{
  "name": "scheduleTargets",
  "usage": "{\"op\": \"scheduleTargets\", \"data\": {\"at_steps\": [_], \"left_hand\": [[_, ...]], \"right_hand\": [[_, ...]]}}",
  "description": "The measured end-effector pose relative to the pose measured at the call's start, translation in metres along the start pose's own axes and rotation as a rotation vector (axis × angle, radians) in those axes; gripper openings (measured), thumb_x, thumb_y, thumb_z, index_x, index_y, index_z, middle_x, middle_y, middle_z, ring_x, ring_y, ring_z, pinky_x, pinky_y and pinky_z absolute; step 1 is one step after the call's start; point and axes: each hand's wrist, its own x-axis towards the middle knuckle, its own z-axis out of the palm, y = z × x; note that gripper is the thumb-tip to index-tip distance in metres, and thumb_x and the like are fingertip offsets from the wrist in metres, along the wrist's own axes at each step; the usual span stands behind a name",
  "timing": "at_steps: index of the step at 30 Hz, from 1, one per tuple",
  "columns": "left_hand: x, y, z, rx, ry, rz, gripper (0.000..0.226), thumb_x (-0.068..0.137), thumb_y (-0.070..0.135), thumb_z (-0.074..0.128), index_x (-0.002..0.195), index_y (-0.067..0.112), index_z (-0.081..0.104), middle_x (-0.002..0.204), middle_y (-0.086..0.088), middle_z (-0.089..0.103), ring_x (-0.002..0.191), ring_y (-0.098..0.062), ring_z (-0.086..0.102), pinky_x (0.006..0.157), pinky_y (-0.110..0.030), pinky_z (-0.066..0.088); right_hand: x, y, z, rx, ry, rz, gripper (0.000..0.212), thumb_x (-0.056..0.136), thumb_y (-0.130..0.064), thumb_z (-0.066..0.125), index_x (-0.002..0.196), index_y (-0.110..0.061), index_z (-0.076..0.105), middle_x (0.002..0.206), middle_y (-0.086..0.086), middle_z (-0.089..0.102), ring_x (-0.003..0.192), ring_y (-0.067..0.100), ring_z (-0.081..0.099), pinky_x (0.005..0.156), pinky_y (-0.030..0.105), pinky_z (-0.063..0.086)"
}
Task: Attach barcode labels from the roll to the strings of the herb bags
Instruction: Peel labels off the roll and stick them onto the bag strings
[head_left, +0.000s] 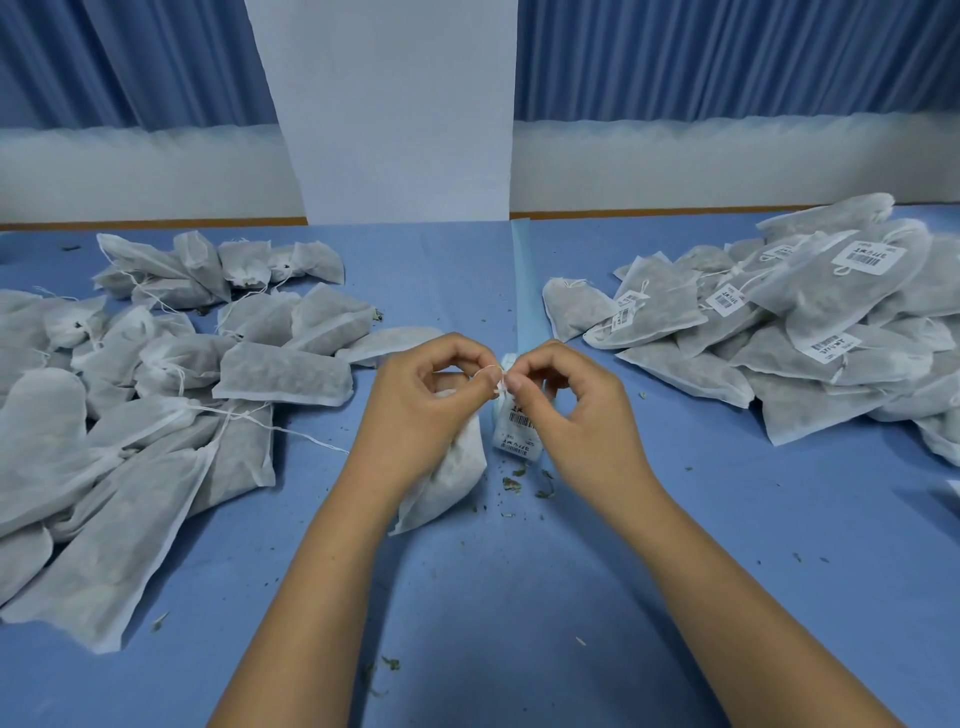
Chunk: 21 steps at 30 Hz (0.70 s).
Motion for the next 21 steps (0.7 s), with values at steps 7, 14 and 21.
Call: {"op": "scheduleTargets", "data": {"at_steps": [7, 14, 21], "left_hand": [[-0.0004, 0.0022, -0.0006, -0.158, -0.144, -0.174, 0.018, 0.088, 0.012, 0.066, 0.072, 0.020, 0.068, 0.063, 0.011, 0.060, 0.060, 0.000, 0.053, 0.061, -0.009, 0.041], [0.0010, 0.0003, 0.0003, -0.085, 0.004, -0.085, 0.009, 0.082, 0.011, 0.075, 0.079, 0.018, 0.070, 0.076, 0.008, 0.071, 0.074, -0.002, 0.064, 0.067, -0.009, 0.046], [-0.0001, 0.0033, -0.0004, -0.024, 0.059, -0.057, 0.007, 0.077, 0.021, 0.079, 0.074, 0.027, 0.077, 0.078, -0.018, 0.070, 0.069, -0.046, 0.056, 0.068, -0.038, 0.041]], "right_hand": [[0.0014, 0.0034, 0.0005, -0.150, -0.018, -0.124, 0.014, 0.092, -0.012, 0.046, 0.084, -0.006, 0.056, 0.081, -0.003, 0.053, 0.074, 0.012, 0.046, 0.070, 0.024, 0.038], [0.0010, 0.0053, 0.0012, -0.041, -0.021, -0.062, 0.014, 0.091, -0.017, 0.049, 0.083, -0.009, 0.057, 0.076, -0.011, 0.053, 0.073, 0.013, 0.050, 0.072, 0.027, 0.042], [0.0003, 0.0036, 0.0011, -0.007, -0.014, -0.022, 0.011, 0.089, -0.018, 0.053, 0.080, -0.015, 0.058, 0.072, -0.016, 0.054, 0.070, 0.003, 0.048, 0.069, 0.017, 0.039]]}}
